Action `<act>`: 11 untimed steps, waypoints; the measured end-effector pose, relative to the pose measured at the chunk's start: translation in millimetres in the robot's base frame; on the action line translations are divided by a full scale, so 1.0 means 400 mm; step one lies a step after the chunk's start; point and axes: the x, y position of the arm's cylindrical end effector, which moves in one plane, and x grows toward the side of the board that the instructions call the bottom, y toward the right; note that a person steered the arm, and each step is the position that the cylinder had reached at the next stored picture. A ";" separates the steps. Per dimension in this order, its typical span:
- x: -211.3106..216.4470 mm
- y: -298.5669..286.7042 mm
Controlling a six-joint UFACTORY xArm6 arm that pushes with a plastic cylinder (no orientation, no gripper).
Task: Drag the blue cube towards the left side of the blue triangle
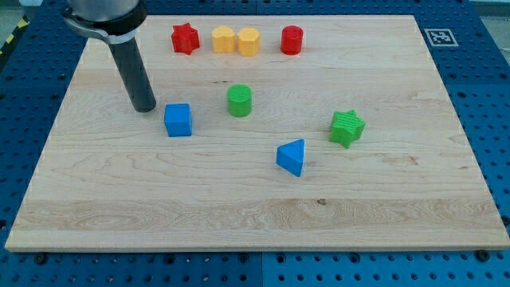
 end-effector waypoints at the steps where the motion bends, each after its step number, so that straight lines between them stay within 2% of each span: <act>1: 0.000 0.000; 3: 0.036 0.045; 5: 0.053 0.187; 11: 0.239 0.207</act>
